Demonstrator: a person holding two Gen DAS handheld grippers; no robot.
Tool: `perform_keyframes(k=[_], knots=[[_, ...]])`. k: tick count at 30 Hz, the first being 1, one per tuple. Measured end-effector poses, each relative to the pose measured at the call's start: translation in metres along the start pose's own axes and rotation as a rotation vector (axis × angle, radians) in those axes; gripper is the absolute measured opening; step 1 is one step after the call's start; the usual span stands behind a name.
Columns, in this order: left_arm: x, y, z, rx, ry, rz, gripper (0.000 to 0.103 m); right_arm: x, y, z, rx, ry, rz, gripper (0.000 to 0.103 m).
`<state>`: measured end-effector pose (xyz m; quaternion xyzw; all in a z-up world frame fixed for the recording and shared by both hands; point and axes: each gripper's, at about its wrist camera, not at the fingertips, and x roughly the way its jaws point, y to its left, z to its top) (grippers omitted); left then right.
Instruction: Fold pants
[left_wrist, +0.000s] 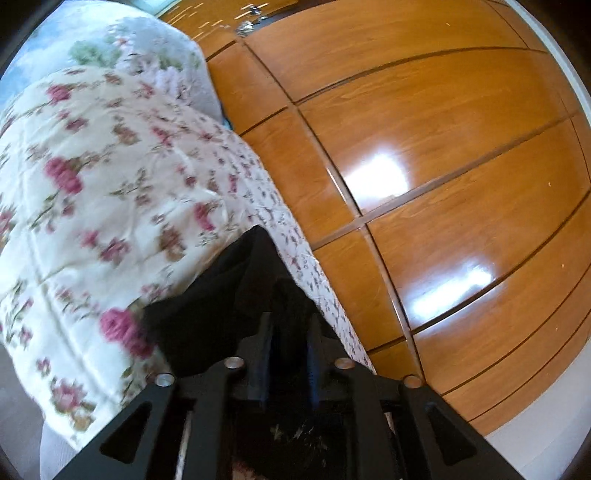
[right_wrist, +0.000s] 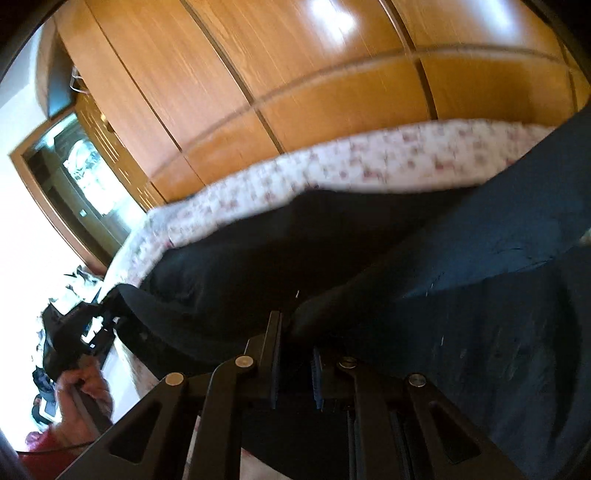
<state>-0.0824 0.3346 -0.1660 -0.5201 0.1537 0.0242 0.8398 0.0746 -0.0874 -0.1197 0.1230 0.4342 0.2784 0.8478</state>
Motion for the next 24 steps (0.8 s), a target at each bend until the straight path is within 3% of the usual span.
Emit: perform_keyframes(k=[2, 6, 10, 13, 16, 18, 21, 22, 24], knots=[[-0.003, 0.003, -0.001, -0.021, 0.007, -0.007, 0.037, 0.010, -0.008, -0.006, 0.014, 0.022, -0.006, 0.014], [-0.006, 0.010, -0.002, -0.094, 0.032, -0.036, 0.051, 0.013, -0.014, -0.012, 0.020, -0.004, 0.015, 0.014], [-0.016, 0.012, -0.004, -0.186, 0.064, -0.078, 0.073, 0.012, -0.017, -0.015, 0.015, -0.017, 0.026, 0.014], [-0.017, 0.015, -0.005, -0.256, 0.092, -0.084, 0.076, 0.012, -0.016, -0.015, 0.017, -0.021, 0.029, 0.014], [-0.016, 0.015, -0.007, -0.294, 0.133, -0.055, 0.076, 0.013, -0.017, -0.012, 0.050, -0.006, 0.048, 0.014], [-0.015, 0.009, -0.007, -0.258, 0.144, -0.020, 0.075, 0.011, -0.021, -0.009, 0.095, 0.007, 0.062, 0.014], [-0.008, -0.006, -0.005, -0.166, 0.180, 0.056, 0.050, 0.010, -0.027, -0.006, 0.146, 0.020, 0.077, 0.014], [-0.005, -0.011, -0.004, -0.134, 0.186, 0.072, 0.027, 0.010, -0.027, -0.006, 0.152, 0.030, 0.079, 0.014], [0.002, -0.021, 0.002, -0.084, 0.189, 0.087, 0.024, 0.011, -0.027, -0.003, 0.159, 0.048, 0.073, 0.013]])
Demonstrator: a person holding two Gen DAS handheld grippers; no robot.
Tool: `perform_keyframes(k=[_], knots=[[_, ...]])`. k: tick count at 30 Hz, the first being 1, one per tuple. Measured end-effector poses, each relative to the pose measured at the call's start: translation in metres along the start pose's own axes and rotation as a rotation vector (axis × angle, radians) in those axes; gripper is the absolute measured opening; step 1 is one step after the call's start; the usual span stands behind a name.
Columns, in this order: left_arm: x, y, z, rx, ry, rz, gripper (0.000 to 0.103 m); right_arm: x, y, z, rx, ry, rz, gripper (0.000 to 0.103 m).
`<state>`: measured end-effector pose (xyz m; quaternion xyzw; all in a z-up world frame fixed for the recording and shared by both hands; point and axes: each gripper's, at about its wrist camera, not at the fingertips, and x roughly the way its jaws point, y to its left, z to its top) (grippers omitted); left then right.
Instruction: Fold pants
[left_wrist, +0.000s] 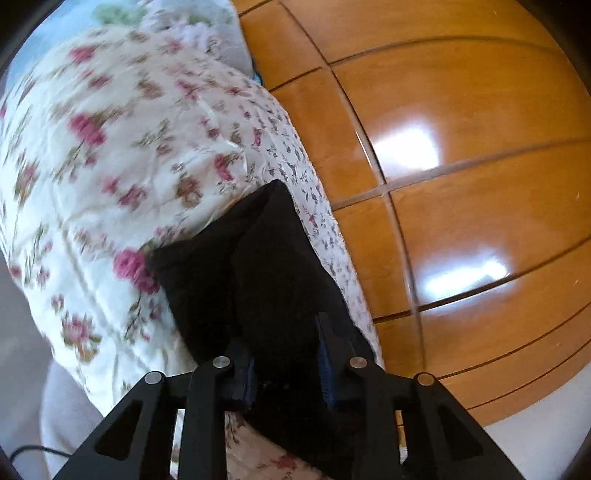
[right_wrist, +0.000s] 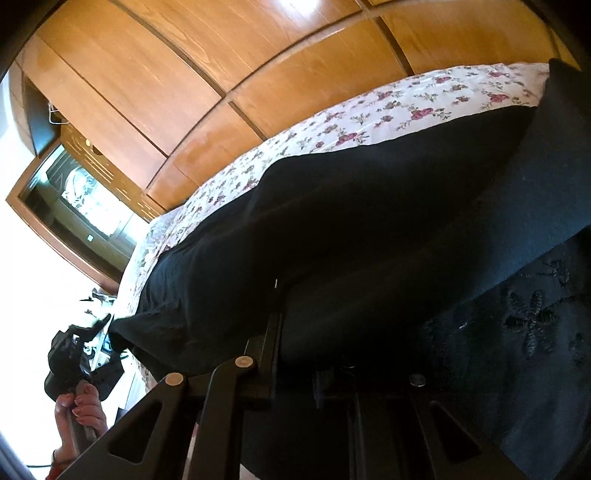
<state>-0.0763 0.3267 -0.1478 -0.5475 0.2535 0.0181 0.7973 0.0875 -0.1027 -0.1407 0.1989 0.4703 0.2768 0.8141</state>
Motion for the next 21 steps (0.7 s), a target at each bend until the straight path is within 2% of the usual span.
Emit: perform_keyframes(k=[3, 5, 9, 10, 12, 16, 19, 21], knots=[[0.003, -0.019, 0.013, 0.055, -0.028, -0.017, 0.016, -0.001, 0.008, 0.011, -0.013, 0.008, -0.013, 0.011], [-0.001, -0.036, 0.024, 0.101, -0.073, -0.053, 0.009, -0.011, 0.019, 0.022, -0.029, -0.039, -0.002, 0.011], [-0.031, -0.063, 0.031, 0.239, -0.198, -0.153, 0.009, -0.044, 0.040, 0.033, -0.072, -0.175, 0.063, 0.010], [-0.036, -0.063, 0.030, 0.272, -0.211, -0.140, 0.009, -0.049, 0.043, 0.032, -0.093, -0.190, 0.072, 0.011], [-0.038, -0.054, 0.027, 0.323, -0.209, -0.066, 0.009, -0.048, 0.048, 0.023, -0.143, -0.174, 0.064, 0.010], [-0.017, -0.004, 0.015, 0.286, -0.139, 0.106, 0.009, -0.019, 0.035, -0.009, -0.149, -0.050, 0.007, 0.011], [-0.010, 0.026, 0.015, 0.206, -0.133, 0.132, 0.009, 0.000, 0.020, -0.026, -0.091, 0.026, 0.006, 0.011], [-0.017, 0.027, 0.017, 0.177, -0.155, 0.107, 0.008, -0.005, 0.019, -0.029, -0.100, 0.012, 0.022, 0.011]])
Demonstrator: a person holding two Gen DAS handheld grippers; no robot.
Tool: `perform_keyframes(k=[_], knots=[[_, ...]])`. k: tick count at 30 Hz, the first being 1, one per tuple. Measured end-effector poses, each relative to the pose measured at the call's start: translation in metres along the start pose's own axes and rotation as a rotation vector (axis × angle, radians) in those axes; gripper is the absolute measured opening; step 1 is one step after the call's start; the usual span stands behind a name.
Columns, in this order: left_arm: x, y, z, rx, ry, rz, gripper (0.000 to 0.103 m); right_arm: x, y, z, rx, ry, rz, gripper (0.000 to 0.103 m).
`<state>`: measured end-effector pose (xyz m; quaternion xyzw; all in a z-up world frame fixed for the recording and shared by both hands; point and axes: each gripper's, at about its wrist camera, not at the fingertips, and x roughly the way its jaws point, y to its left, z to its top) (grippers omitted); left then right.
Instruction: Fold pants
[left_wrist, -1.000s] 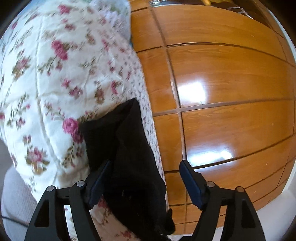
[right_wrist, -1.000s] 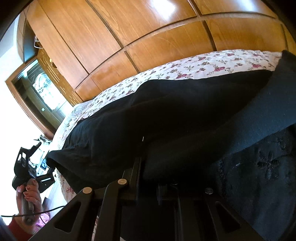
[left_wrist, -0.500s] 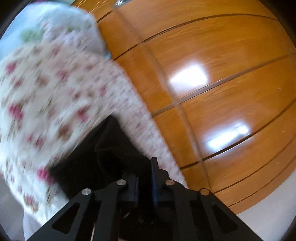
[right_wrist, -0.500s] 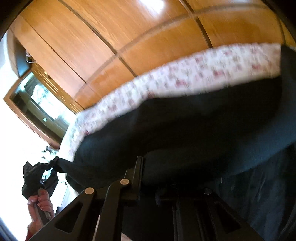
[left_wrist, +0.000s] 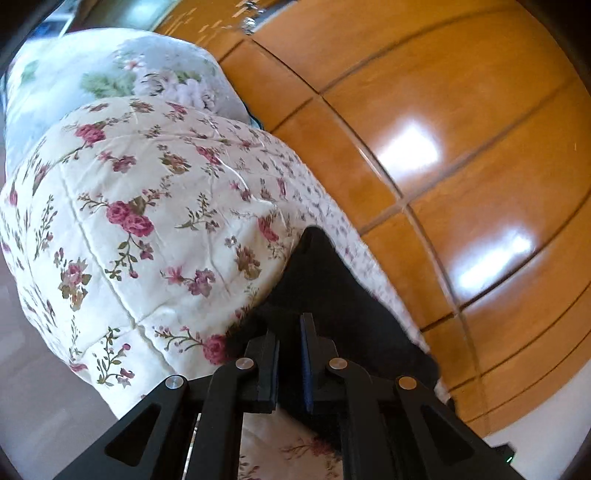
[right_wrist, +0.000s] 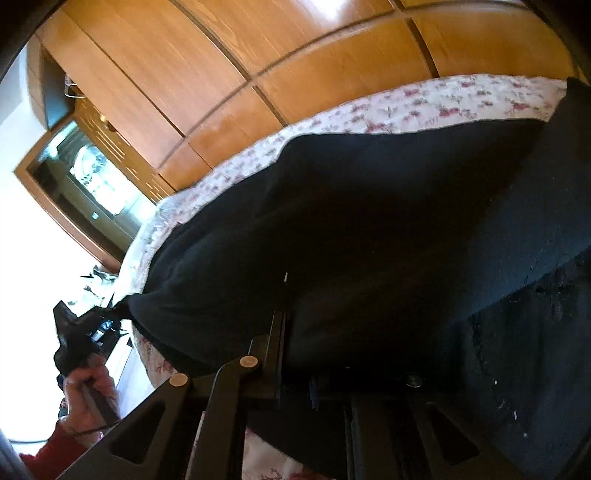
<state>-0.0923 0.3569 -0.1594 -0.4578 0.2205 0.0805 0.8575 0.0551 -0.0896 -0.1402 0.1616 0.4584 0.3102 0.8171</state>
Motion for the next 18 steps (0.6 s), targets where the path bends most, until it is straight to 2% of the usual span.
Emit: perform_keyframes(k=[1, 4, 8, 9, 11, 13, 15, 18], knots=[[-0.005, -0.004, 0.004, 0.006, -0.037, 0.001, 0.005, -0.002, 0.003, 0.002, -0.017, 0.001, -0.002, 0.011], [-0.014, -0.005, 0.013, 0.003, -0.077, -0.002, 0.005, -0.008, 0.010, 0.008, -0.042, -0.035, 0.022, 0.011], [-0.005, -0.004, 0.007, 0.064, -0.034, 0.100, 0.006, 0.007, 0.010, 0.004, -0.064, 0.021, -0.016, 0.011], [-0.005, -0.006, 0.004, 0.080, -0.031, 0.128, 0.009, 0.007, 0.008, 0.002, -0.058, 0.018, -0.013, 0.012], [-0.010, -0.010, 0.004, 0.090, -0.039, 0.160, 0.030, 0.003, 0.005, 0.003, -0.029, 0.008, 0.001, 0.015], [-0.019, -0.016, 0.010, 0.083, -0.085, 0.186, 0.032, -0.002, 0.004, 0.004, -0.013, 0.021, 0.017, 0.020], [-0.035, -0.018, 0.018, 0.042, -0.166, 0.232, 0.033, -0.012, 0.003, 0.004, -0.030, 0.008, 0.007, 0.024], [-0.053, -0.023, 0.023, -0.013, -0.251, 0.211, 0.036, -0.033, -0.003, -0.001, -0.062, -0.020, -0.015, 0.027]])
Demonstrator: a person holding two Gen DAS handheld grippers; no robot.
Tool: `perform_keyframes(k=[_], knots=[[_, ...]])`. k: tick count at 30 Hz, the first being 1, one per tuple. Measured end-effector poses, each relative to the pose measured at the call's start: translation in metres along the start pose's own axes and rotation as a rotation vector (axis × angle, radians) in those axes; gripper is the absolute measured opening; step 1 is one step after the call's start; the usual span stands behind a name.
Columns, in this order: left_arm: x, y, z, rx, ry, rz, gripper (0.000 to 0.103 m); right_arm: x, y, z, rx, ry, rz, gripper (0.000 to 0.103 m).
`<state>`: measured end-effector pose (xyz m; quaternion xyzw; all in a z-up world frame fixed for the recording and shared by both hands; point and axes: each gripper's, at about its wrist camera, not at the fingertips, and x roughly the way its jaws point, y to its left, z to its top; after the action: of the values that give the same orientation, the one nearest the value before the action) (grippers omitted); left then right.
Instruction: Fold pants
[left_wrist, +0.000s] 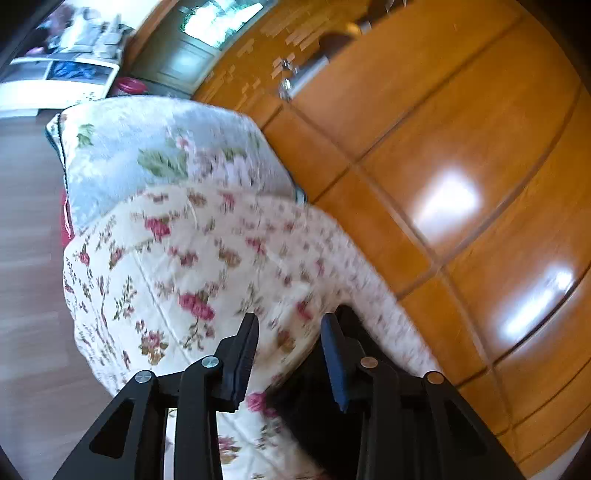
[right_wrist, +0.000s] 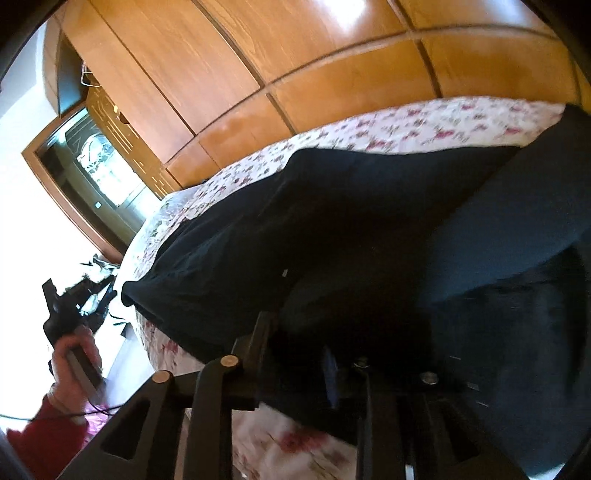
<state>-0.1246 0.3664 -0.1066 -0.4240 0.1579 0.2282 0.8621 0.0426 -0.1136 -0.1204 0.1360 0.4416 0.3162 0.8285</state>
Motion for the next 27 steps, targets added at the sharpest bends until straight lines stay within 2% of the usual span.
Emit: perform_keyframes(k=[2, 4, 10, 15, 19, 22, 25, 27], knots=[[-0.008, -0.012, -0.002, 0.026, -0.025, -0.026, 0.038, -0.016, -0.006, -0.005, 0.004, -0.028, -0.018, 0.027], [-0.006, -0.035, -0.013, 0.091, 0.009, -0.082, 0.040, -0.028, -0.010, -0.001, 0.011, -0.063, -0.057, 0.027], [0.025, -0.121, -0.078, 0.304, 0.271, -0.307, 0.046, -0.082, -0.054, 0.003, 0.100, -0.170, -0.273, 0.027], [0.039, -0.190, -0.146, 0.466, 0.458, -0.453, 0.051, -0.115, -0.094, -0.001, 0.203, -0.182, -0.434, 0.027], [0.038, -0.235, -0.190, 0.549, 0.553, -0.552, 0.061, -0.130, -0.119, -0.007, 0.255, -0.158, -0.526, 0.027], [0.032, -0.265, -0.223, 0.650, 0.604, -0.629, 0.062, -0.128, -0.129, -0.010, 0.282, -0.149, -0.514, 0.027], [0.023, -0.294, -0.256, 0.798, 0.616, -0.699, 0.062, -0.128, -0.131, -0.010, 0.300, -0.161, -0.504, 0.029], [0.024, -0.304, -0.274, 0.892, 0.614, -0.720, 0.062, -0.127, -0.132, -0.010, 0.306, -0.162, -0.497, 0.030]])
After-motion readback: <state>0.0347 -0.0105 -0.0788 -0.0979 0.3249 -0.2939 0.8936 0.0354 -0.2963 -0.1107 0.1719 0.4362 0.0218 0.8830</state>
